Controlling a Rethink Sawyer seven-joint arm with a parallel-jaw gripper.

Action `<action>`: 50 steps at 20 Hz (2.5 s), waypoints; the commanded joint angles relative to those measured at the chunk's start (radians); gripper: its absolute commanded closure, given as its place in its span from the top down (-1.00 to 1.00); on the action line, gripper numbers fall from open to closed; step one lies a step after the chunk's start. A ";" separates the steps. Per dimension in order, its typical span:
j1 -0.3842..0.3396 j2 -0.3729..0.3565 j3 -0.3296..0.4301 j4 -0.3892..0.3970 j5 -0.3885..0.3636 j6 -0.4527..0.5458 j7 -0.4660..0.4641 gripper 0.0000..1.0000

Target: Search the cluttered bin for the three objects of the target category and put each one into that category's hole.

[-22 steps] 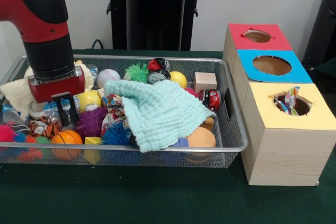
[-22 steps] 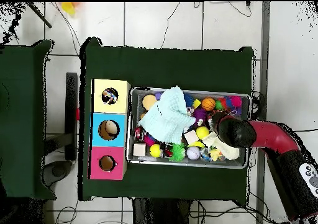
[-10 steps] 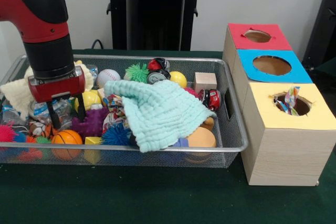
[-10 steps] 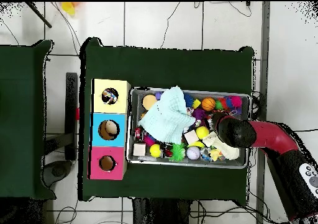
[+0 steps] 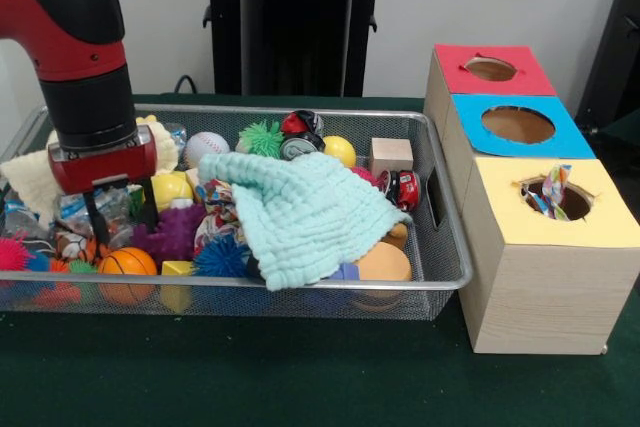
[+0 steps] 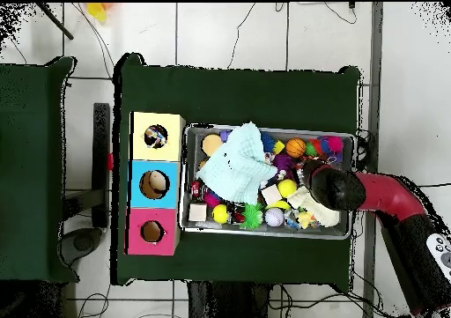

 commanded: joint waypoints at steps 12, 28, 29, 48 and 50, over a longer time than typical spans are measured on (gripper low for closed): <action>-0.118 0.064 0.008 -0.023 -0.065 0.020 -0.227 1.00; -0.041 0.046 -0.005 -0.049 -0.083 0.066 -0.237 -1.00; -0.043 0.052 0.002 -0.045 -0.080 0.058 -0.237 -1.00; 0.106 -0.031 -0.074 0.043 0.038 -0.002 0.116 -1.00; 0.115 -0.049 -0.079 0.063 0.056 0.004 0.127 -1.00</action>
